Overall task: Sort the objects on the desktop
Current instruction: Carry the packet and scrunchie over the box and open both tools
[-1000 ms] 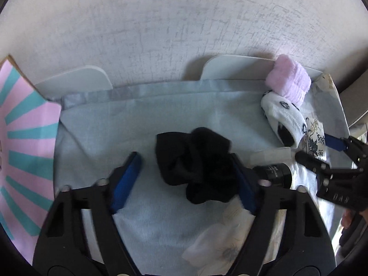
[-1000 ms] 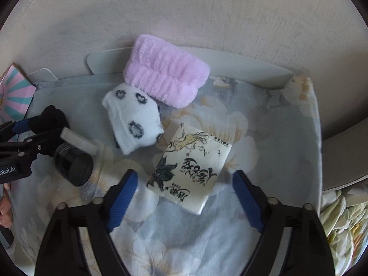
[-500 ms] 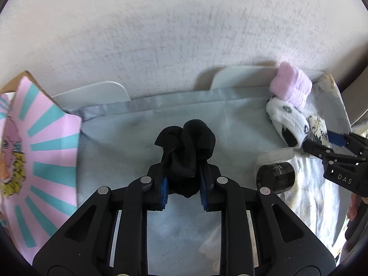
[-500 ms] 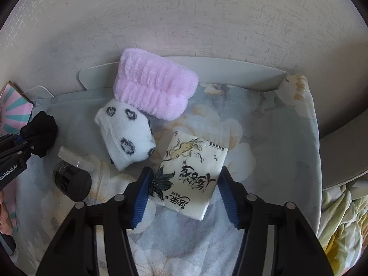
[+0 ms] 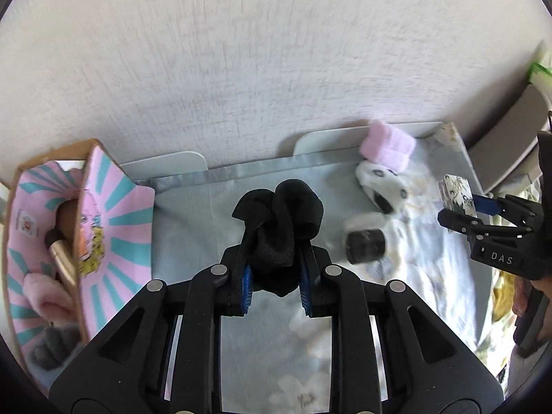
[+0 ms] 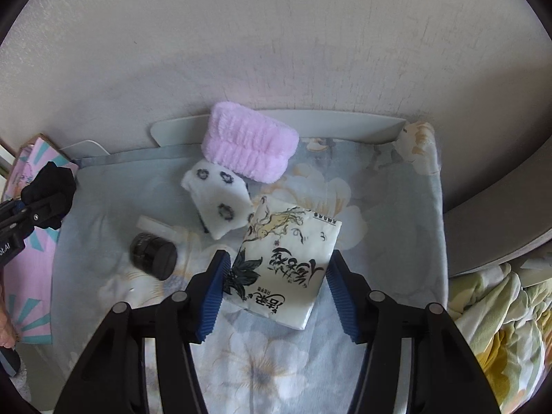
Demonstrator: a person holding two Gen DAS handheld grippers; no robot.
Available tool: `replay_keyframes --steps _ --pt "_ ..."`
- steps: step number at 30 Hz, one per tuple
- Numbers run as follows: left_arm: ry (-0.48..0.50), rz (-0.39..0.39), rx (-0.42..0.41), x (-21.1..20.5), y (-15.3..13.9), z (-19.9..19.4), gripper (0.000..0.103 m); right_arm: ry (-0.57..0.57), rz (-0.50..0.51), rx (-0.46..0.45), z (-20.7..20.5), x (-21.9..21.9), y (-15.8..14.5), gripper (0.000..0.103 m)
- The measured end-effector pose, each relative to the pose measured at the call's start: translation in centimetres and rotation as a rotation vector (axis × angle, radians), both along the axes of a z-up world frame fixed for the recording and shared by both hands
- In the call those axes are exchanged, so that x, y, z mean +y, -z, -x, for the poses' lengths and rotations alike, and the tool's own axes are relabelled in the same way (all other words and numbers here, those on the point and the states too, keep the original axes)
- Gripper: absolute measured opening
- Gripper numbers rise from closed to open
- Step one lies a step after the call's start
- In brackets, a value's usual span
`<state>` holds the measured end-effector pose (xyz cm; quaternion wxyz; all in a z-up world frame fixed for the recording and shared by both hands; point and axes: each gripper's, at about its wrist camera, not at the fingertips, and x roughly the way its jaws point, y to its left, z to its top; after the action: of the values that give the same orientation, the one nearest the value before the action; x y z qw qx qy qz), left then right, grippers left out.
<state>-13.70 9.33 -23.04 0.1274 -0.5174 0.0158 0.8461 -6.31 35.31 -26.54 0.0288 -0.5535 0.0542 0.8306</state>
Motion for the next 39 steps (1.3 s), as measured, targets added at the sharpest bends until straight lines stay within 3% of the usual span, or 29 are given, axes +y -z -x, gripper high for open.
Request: replay_keyframes --steps 8,14,26,31,39 --pt "-0.029 -0.057 0.013 -0.3 -3.5 -1.3 0.019 -0.035 -0.012 0.041 -2.6 -2.5 -3.9 0.053" --pt "-0.009 -0.078 0.06 -1.3 -6.6 -2.8 0.019 -0.07 -0.01 0.086 -0.6 -2.7 -5.6 0.053" --pt "-0.115 -0.104 0.167 -7.4 -11.7 -5.2 0.019 -0.193 -0.021 0.178 1.0 -7.3 -9.0 0.053" --pt "-0.226 -0.095 0.184 -12.0 -12.6 -6.8 0.019 -0.321 -0.03 0.205 3.3 -12.1 -11.1 0.053" --pt "-0.413 -0.039 0.141 -19.5 -11.1 -10.4 0.019 -0.681 0.006 0.172 7.4 -24.7 -13.4 0.053"
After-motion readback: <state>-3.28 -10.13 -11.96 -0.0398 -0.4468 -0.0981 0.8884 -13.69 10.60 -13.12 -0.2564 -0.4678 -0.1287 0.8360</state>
